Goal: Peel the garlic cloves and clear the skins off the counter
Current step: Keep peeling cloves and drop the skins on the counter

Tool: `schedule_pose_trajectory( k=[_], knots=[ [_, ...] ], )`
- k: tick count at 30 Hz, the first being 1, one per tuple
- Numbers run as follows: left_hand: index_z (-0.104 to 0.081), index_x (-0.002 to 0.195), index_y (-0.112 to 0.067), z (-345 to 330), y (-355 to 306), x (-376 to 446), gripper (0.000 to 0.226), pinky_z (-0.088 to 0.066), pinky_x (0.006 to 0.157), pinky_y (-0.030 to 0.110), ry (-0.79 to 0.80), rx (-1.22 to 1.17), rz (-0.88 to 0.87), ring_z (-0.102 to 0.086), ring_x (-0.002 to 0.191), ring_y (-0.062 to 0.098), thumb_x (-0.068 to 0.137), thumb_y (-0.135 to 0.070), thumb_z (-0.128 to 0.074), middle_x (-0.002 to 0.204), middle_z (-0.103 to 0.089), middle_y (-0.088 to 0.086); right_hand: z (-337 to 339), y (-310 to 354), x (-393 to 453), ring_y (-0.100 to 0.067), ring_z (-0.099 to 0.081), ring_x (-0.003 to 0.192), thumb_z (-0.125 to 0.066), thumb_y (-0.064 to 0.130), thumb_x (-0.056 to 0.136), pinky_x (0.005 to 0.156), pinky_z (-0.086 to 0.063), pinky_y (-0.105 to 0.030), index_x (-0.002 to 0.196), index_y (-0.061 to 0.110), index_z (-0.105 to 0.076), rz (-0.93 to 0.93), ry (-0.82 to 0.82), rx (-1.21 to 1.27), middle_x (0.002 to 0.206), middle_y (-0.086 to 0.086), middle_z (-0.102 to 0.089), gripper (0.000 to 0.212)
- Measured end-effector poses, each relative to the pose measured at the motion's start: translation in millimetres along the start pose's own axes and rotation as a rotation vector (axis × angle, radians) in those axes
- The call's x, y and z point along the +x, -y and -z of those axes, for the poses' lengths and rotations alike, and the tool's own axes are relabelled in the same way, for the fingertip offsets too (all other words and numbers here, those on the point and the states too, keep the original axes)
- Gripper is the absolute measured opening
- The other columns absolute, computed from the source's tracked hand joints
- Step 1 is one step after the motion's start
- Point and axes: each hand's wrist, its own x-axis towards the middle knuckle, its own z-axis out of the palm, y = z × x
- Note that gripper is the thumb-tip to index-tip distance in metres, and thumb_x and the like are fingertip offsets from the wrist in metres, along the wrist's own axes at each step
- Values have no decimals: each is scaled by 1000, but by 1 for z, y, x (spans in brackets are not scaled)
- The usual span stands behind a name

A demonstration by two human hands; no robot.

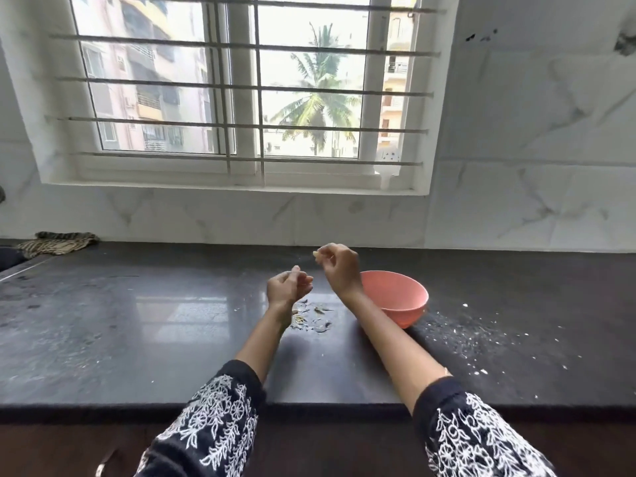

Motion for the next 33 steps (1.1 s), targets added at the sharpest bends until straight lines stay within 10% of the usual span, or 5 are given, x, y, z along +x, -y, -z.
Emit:
schedule_pose_trajectory(
  k=[6, 12, 19, 33],
  knots=[
    [-51, 91, -10, -75, 17, -38, 35, -43, 48, 21, 332, 468, 204, -45, 54, 14, 87, -43, -59, 73, -45, 7, 77, -23, -15, -28, -64, 90, -56, 7, 87, 75, -39, -24, 99, 2, -69, -181, 1, -175, 93, -16, -70, 18],
    [-56, 116, 7, -75, 32, -53, 34, -44, 82, 34, 182, 716, -77, -56, 105, 36, 88, -3, -39, 113, -61, 24, 100, -45, -27, -26, -64, 95, -53, 1, 85, 78, -41, -21, 93, 5, -71, -264, 160, -235, 99, -11, -70, 20],
    [-45, 131, -1, -68, 40, -78, 40, -37, 73, 25, 186, 746, -347, -57, 102, 34, 92, 1, -37, 113, -61, 23, 124, -52, -38, -16, -56, 79, -52, -9, 73, 73, -43, -22, 83, 5, -74, -278, 214, -290, 92, -12, -71, 27],
    [-51, 116, 6, -83, 30, -73, 32, -42, 86, 35, 159, 833, -127, -53, 110, 37, 96, -13, -35, 119, -57, 24, 123, -48, -40, -22, -60, 104, -49, 5, 83, 87, -45, -25, 102, 16, -70, -289, 514, -645, 113, -6, -66, 31]
  ],
)
